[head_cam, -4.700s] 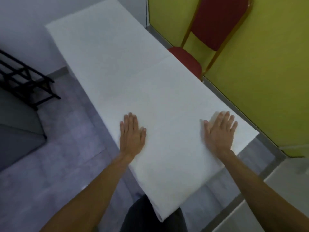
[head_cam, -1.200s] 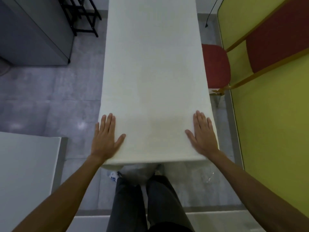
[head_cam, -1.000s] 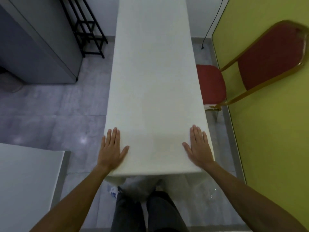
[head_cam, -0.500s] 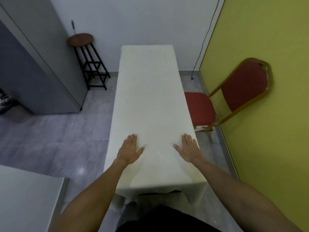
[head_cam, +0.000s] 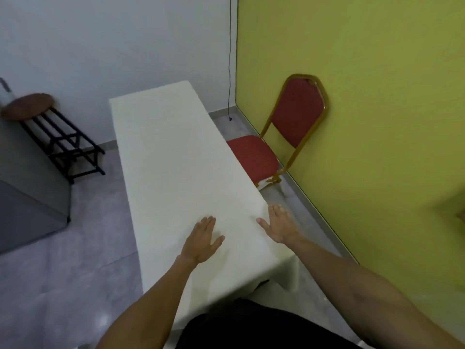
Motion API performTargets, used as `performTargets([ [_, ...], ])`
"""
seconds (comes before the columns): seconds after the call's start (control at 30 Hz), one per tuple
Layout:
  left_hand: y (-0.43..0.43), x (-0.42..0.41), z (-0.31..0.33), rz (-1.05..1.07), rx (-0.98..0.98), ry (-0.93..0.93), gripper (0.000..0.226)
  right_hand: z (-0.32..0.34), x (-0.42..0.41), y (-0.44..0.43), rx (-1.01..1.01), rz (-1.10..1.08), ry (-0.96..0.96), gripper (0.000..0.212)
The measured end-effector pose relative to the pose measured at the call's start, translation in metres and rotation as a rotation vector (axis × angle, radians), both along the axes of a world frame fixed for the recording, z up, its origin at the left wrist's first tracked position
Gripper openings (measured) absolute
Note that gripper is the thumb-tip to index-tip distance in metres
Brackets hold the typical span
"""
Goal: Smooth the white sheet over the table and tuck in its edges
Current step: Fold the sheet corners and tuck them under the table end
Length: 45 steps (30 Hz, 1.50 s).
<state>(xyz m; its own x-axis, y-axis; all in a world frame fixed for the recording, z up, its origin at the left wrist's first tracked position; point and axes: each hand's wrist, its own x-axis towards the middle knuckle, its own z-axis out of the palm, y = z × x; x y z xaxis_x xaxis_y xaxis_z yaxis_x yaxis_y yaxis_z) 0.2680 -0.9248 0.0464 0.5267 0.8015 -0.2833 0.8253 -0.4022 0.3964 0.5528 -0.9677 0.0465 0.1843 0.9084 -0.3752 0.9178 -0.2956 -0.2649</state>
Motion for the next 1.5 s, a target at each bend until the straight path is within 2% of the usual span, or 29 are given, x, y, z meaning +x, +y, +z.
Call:
performTargets([
  [0.07,0.006,0.005,-0.004,-0.080,-0.002,0.008,0.107,-0.004,0.003,-0.009,0.005,-0.045,0.011,0.081],
  [0.1,0.009,0.010,-0.006,-0.118,-0.002,0.015,0.110,-0.004,0.004,-0.014,0.002,-0.070,0.019,0.079],
  [0.33,0.010,0.074,-0.005,-0.400,0.016,0.039,0.077,-0.015,0.017,-0.072,-0.009,-0.303,0.105,0.059],
  [0.5,0.001,0.120,-0.011,-0.616,0.020,0.061,0.090,-0.027,0.027,-0.124,-0.018,-0.445,0.107,0.058],
  [0.63,-0.012,0.152,-0.020,-0.758,0.017,0.093,0.079,-0.032,0.022,-0.158,-0.025,-0.564,0.112,0.060],
  [0.87,-0.039,0.195,-0.030,-0.918,0.074,0.119,0.076,-0.041,0.015,-0.196,0.012,-0.715,0.166,0.061],
  [1.03,-0.048,0.217,-0.044,-0.911,0.124,0.186,0.081,-0.047,0.023,-0.199,0.075,-0.722,0.191,0.061],
  [1.3,-0.064,0.234,-0.073,-0.671,0.156,0.295,0.097,-0.077,0.047,-0.168,0.160,-0.613,0.270,0.059],
  [1.5,-0.071,0.230,-0.101,-0.554,0.228,0.175,0.083,-0.125,0.066,-0.144,0.182,-0.428,0.337,0.063],
])
